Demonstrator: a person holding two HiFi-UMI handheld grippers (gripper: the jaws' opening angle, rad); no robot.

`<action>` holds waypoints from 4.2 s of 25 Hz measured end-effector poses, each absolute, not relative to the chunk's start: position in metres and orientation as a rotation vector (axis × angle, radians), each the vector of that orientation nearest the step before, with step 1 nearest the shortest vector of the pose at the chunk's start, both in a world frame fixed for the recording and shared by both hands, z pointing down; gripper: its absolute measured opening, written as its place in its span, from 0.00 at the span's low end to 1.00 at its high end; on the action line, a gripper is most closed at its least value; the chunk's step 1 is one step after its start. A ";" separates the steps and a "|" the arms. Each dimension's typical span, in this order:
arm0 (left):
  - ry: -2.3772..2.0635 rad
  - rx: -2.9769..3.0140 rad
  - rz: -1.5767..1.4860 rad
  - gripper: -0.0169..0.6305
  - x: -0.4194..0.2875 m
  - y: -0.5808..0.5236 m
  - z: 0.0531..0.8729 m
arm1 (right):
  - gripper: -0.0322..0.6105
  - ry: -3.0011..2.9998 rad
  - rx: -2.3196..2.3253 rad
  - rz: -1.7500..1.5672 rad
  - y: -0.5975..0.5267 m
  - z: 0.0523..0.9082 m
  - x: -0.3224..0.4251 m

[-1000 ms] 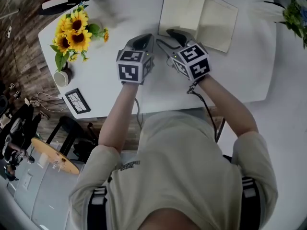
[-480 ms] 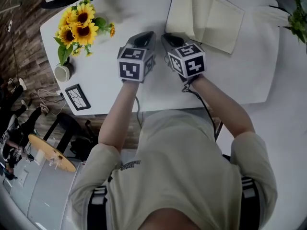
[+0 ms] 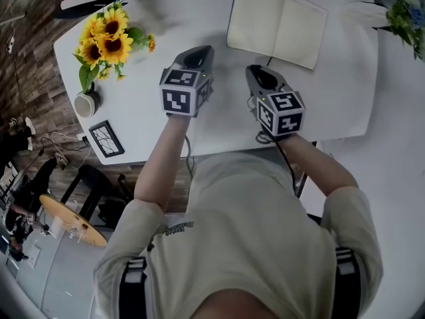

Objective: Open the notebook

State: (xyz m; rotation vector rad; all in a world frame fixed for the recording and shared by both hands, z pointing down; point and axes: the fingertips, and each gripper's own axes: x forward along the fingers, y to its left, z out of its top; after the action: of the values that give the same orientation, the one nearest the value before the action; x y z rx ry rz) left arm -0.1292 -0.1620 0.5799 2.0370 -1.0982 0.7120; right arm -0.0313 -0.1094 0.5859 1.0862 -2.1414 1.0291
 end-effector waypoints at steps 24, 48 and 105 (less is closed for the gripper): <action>-0.971 2.099 0.848 0.04 -0.052 -0.165 0.604 | 0.10 -1.986 1.344 0.982 -0.145 0.612 0.070; -1.143 2.369 0.531 0.04 -0.041 -0.172 0.436 | 0.06 -2.273 1.540 0.690 -0.161 0.444 0.094; -1.128 2.765 0.259 0.04 0.024 -0.031 0.270 | 0.05 -2.732 1.333 0.343 -0.029 0.258 0.061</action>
State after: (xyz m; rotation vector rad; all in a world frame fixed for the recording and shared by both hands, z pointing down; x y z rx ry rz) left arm 0.0243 -0.0312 0.2696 2.7650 -1.1282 0.2589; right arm 0.0613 -0.0292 0.2584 1.3334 -2.7321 0.3428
